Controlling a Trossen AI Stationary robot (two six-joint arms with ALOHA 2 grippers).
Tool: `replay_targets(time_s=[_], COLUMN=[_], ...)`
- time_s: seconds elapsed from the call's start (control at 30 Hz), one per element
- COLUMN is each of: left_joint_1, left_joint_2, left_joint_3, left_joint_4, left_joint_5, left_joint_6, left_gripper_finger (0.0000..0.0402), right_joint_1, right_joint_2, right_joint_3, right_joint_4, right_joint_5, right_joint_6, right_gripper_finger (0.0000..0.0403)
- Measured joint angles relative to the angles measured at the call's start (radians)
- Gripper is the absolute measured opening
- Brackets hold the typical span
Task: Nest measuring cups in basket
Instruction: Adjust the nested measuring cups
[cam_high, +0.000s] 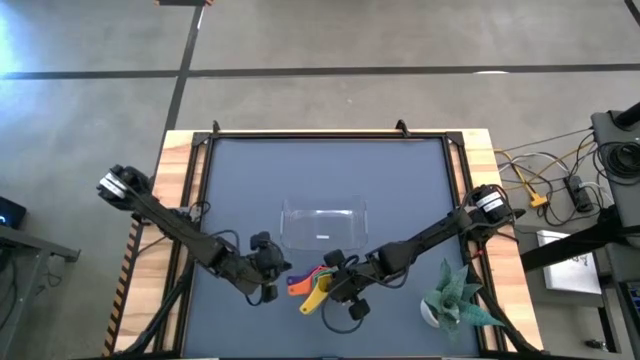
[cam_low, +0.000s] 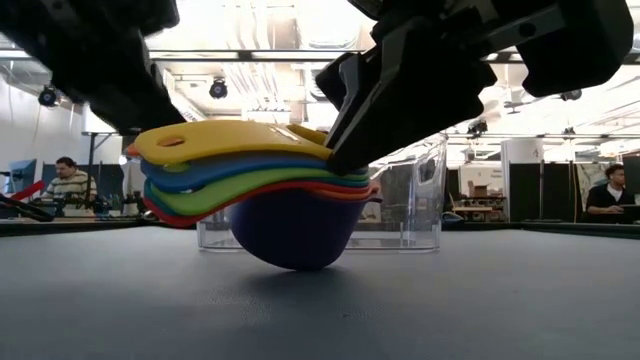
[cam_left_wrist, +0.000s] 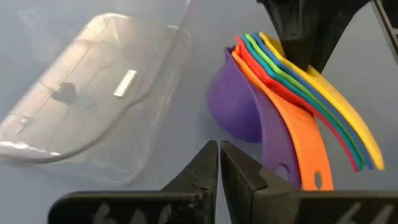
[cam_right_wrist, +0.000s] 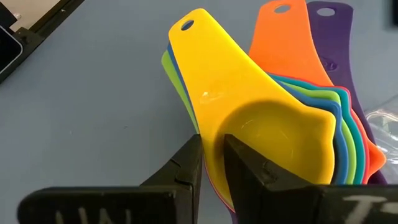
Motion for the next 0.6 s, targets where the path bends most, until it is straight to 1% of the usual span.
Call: replay_targets(time_s=[0.1,0.2,0.4,0.5,0.6], left_joint_1=[0.000,0.000,0.000,0.001,0.001], left_joint_2=[0.060,0.091,0.091,0.086,0.086], left_joint_3=[0.000,0.000,0.000,0.000,0.000], left_joint_4=[0.067,0.101,0.116,0.123,0.123], left_joint_5=[0.002,0.008,0.027,0.032,0.048], left_joint_6=[0.000,-0.009,-0.026,-0.026,-0.029], left_gripper_finger=[0.0001,0.0000,0.0000,0.0000,0.0000], right_joint_1=[0.000,0.000,-0.002,-0.010,-0.015], right_joint_2=[0.000,-0.002,-0.020,-0.029,-0.034], right_joint_3=[0.000,0.000,0.000,0.020,0.044], right_joint_4=[0.003,0.003,0.006,-0.001,-0.013], right_joint_5=[0.001,0.001,0.001,0.000,0.002], right_joint_6=[0.000,0.001,0.009,0.034,0.020], right_gripper_finger=[0.0052,0.0052,0.0052,0.0052,0.0054])
